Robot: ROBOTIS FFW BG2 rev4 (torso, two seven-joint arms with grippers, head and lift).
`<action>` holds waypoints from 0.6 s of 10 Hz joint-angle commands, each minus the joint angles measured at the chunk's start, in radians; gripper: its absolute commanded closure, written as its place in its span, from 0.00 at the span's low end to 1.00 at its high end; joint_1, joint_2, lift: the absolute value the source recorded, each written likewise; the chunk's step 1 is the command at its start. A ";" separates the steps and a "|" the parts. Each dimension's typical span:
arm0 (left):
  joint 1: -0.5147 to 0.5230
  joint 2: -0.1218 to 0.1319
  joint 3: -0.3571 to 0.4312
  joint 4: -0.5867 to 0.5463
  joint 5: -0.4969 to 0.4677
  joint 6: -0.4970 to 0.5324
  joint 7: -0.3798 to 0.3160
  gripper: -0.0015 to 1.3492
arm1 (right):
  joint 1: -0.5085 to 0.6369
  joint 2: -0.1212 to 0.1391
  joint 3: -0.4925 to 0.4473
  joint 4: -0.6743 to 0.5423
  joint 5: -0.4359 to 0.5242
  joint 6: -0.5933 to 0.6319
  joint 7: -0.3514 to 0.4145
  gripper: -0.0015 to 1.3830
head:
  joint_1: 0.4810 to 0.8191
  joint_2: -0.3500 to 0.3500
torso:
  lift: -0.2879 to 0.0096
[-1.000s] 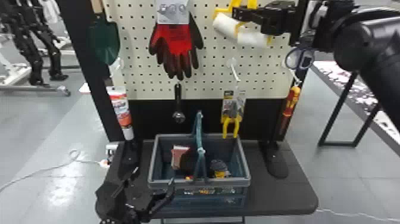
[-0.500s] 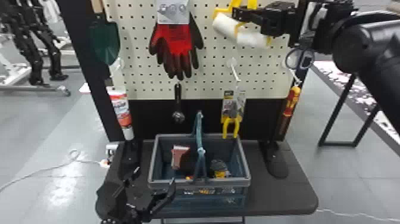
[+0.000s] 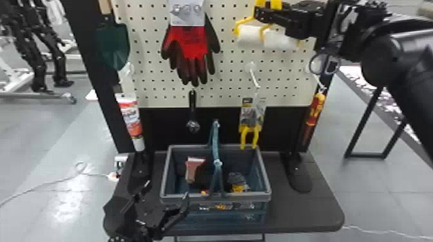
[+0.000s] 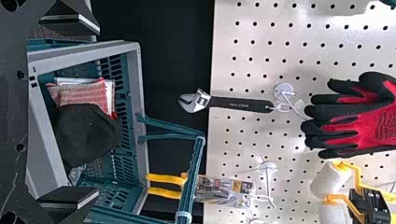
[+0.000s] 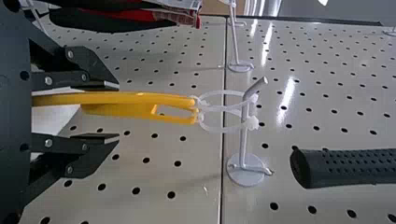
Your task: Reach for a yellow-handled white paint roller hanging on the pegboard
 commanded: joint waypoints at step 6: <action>0.023 0.007 0.008 -0.010 0.006 -0.006 0.000 0.07 | 0.310 0.044 -0.204 -0.237 0.139 -0.048 -0.025 0.22 | 0.20 0.50 | 0.63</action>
